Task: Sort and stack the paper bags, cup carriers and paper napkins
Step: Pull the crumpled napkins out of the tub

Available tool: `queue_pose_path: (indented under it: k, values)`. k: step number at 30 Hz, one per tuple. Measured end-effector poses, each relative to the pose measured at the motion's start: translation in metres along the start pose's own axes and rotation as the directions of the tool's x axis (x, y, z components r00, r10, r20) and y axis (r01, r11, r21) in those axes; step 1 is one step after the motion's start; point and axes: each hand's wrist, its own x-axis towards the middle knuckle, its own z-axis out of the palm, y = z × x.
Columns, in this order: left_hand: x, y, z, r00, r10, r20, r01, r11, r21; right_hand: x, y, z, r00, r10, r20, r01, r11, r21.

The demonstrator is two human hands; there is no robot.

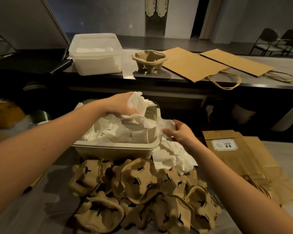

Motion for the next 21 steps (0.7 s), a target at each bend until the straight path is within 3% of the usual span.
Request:
queue_pose_path:
  k: [3,6,10,13,16,19,21]
  values:
    - [-0.001,0.013,0.002,0.999,0.042,0.005,-0.041,0.998,-0.040,-0.003,-0.004,-0.016,0.997,-0.036,-0.074,0.051,0.976,0.210]
    - [0.000,0.029,0.007,0.996,0.094,0.001,-0.094,0.989,-0.114,-0.002,-0.001,-0.044,0.978,0.050,-0.204,0.033,0.922,0.386]
    - [0.002,0.054,0.020,0.985,0.170,-0.007,-0.168,0.966,-0.194,-0.004,0.017,-0.070,0.943,0.160,-0.294,-0.016,0.899,0.437]
    - [0.009,0.072,0.035,0.973,0.232,0.006,-0.225,0.951,-0.212,-0.006,0.032,-0.078,0.919,0.192,-0.346,-0.099,0.958,0.268]
    - [0.019,0.081,0.055,0.965,0.262,0.019,-0.255,0.950,-0.179,-0.005,0.044,-0.082,0.910,0.210,-0.357,-0.247,0.967,-0.061]
    - [0.031,0.082,0.080,0.950,0.308,0.054,-0.303,0.949,-0.084,-0.008,0.058,-0.084,0.966,0.132,-0.222,-0.222,0.865,-0.450]
    - [0.036,0.081,0.097,0.939,0.333,0.090,-0.334,0.942,0.000,-0.009,0.066,-0.085,0.979,0.076,-0.188,-0.164,0.839,-0.519]
